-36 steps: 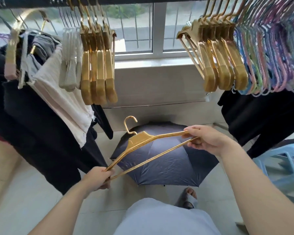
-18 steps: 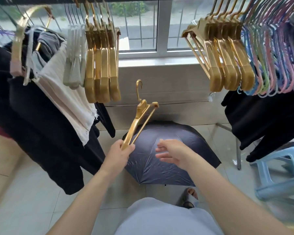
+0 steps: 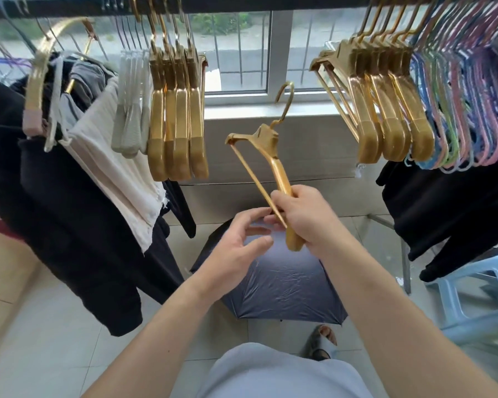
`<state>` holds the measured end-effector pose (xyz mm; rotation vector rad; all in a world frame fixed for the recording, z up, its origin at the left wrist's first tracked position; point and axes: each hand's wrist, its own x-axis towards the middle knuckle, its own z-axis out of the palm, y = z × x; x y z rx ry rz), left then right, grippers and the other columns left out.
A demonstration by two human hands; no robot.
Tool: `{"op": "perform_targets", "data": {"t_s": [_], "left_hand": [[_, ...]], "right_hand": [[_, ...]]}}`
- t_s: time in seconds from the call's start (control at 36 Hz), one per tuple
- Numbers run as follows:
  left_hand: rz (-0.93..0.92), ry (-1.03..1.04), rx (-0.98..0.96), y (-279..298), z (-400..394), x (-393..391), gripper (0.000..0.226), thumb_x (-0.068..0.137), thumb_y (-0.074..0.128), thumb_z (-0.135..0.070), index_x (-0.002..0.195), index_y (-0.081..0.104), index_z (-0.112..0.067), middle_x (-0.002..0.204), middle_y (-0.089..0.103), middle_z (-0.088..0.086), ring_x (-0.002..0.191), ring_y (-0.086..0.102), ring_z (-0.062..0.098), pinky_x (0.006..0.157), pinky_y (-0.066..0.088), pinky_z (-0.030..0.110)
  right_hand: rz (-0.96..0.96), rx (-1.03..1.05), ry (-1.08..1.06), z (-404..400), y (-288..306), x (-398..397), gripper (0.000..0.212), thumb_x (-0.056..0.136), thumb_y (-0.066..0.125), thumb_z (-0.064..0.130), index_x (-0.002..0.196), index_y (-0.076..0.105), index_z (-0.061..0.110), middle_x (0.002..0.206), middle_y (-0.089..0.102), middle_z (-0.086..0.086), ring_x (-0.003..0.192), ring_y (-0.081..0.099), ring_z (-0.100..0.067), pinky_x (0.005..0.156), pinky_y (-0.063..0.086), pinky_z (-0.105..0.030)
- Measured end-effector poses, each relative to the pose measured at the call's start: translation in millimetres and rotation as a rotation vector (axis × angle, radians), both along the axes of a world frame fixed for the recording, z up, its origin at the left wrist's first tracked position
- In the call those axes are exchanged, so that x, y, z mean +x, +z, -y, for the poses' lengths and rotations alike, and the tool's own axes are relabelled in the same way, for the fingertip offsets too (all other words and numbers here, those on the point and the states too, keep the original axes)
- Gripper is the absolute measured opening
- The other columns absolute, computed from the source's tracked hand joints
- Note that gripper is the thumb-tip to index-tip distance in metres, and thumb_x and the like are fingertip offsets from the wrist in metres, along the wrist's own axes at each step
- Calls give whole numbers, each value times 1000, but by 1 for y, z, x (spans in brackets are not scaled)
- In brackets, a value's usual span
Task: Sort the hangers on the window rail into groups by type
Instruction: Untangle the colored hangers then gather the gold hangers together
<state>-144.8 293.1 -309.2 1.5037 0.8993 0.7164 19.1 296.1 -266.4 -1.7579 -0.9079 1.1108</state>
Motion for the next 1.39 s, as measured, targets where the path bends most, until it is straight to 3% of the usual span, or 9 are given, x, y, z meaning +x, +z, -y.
{"op": "perform_targets", "data": {"t_s": [0.11,0.25,0.42,0.5,0.61,0.86,1.11,1.28,1.39], "left_hand": [[-78,87,93,19,-12,-2,34,89,64,-28,123,66,-33,125,68,-13,112,67,19,103,51,54],[44,223,195,62,-31,-7,26,100,55,1,116,67,-16,106,73,2,89,73,22,84,60,37],[65,339,256,93,-48,-21,22,103,51,0,113,66,-12,96,73,5,84,72,24,86,61,40],[48,352,252,110,-58,-21,20,103,51,-1,112,67,-11,93,74,3,82,72,21,87,61,43],[32,338,235,127,-67,-16,20,103,51,-3,110,68,-11,94,74,4,81,72,21,88,60,41],[-1,313,217,132,-67,-7,21,103,52,-3,105,70,-14,96,74,4,82,72,20,86,60,40],[-48,312,231,126,-61,-5,23,103,52,-4,102,73,-14,97,75,3,85,74,21,85,62,39],[-78,337,248,124,-62,-7,22,103,53,-6,101,73,-16,96,75,2,86,74,22,87,61,41],[-89,340,247,123,-62,-7,22,103,54,-7,100,73,-17,96,75,1,85,74,20,87,62,39]], "right_hand": [[181,58,-107,0,34,19,15,97,63,25,99,62,10,90,70,-8,66,76,-18,52,59,-33],[380,79,-138,1,70,44,16,95,59,28,93,61,12,86,71,-7,62,74,-16,54,58,-33],[488,31,-140,4,91,63,21,97,54,32,101,60,12,82,73,-10,58,71,-15,47,46,-22],[495,34,-161,2,107,69,23,93,52,32,96,61,11,72,73,-12,58,73,-19,59,59,-34],[567,61,-183,1,122,76,27,93,49,35,92,61,11,59,70,-9,61,72,-24,60,54,-35],[546,94,-242,-34,147,89,32,93,53,36,94,64,7,69,69,-11,61,75,-27,55,57,-33],[550,-1,-237,-49,146,94,31,96,53,33,107,60,4,78,69,-13,63,75,-24,69,64,-38],[662,-47,-219,-47,128,89,35,99,51,39,90,56,6,71,71,-11,46,69,-19,44,55,-28],[888,20,-193,-45,113,87,34,98,49,37,78,55,10,77,63,-9,64,61,-23,65,51,-35]]}}
